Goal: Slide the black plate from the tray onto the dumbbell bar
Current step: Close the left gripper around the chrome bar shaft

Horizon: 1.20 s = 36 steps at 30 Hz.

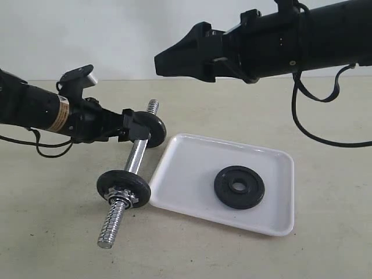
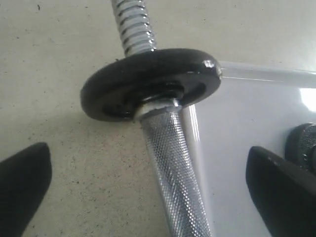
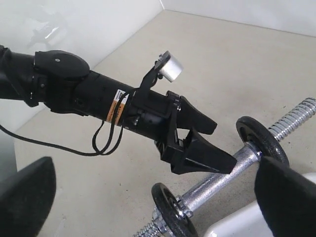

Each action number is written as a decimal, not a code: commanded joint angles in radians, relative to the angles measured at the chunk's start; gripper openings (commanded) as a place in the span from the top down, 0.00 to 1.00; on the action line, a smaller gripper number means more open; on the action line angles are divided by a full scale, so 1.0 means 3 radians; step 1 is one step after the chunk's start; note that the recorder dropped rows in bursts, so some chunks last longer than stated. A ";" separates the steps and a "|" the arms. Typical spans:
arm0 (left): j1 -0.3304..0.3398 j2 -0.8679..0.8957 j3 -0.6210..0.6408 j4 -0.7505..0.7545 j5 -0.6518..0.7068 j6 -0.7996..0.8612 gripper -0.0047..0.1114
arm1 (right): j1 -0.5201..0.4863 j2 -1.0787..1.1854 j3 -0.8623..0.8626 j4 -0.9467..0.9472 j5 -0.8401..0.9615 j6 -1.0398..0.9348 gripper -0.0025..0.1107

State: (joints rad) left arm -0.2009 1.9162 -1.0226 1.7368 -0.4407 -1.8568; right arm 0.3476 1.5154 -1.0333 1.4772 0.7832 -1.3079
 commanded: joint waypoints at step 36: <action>-0.0290 0.0447 -0.0157 -0.1118 0.0057 0.0223 0.02 | 0.0001 0.0006 -0.0012 -0.0182 0.0028 -0.0021 0.10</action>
State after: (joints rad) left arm -0.2797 2.0475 -1.0641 1.4139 -0.4121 -1.8085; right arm 0.3476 1.5154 -1.0333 1.4247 0.7873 -1.3079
